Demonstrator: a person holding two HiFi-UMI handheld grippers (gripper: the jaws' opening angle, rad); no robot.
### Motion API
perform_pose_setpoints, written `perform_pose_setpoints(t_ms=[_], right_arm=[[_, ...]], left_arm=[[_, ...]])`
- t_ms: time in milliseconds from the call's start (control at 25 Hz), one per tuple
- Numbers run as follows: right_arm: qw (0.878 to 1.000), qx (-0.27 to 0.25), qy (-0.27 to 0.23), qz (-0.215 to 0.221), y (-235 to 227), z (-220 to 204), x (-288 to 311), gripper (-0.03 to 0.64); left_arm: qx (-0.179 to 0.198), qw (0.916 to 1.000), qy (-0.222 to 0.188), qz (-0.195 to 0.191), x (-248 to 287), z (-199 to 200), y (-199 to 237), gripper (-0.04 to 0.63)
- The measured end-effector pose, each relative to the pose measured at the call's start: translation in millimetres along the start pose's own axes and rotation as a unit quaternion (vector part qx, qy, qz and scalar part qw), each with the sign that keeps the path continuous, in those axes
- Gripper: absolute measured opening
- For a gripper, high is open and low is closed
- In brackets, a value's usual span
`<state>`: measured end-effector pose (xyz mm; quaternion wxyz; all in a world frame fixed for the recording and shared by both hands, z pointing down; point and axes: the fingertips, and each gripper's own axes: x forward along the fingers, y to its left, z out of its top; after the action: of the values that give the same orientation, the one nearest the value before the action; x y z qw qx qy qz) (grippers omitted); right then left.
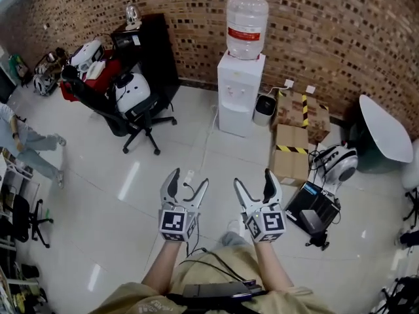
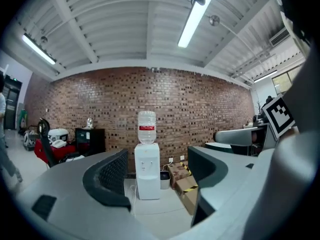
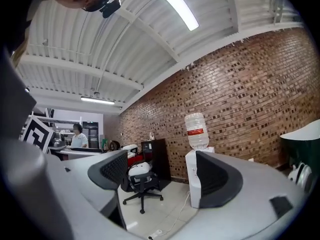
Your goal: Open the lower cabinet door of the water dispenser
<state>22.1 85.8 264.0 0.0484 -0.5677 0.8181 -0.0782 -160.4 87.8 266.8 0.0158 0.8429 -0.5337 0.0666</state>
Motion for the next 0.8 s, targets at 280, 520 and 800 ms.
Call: perform_pose_setpoints(t_ms=[280, 520, 800], right_arm=[[1.0, 0.005, -0.004, -0.003, -71, 14, 42, 0.442], [0.999, 0.028, 0.023, -0.026, -115, -6, 50, 0.442], [0.999, 0.015, 0.036, -0.03, -135, -22, 80, 0.442]], left_arm=[[0.007, 0.9999, 0.008, 0.007, 79, 8, -10, 0.365], [0.002, 0.9994, 0.033, -0.007, 122, -5, -24, 0.365], [-0.008, 0.9988, 0.04, -0.026, 174, -20, -17, 0.365]])
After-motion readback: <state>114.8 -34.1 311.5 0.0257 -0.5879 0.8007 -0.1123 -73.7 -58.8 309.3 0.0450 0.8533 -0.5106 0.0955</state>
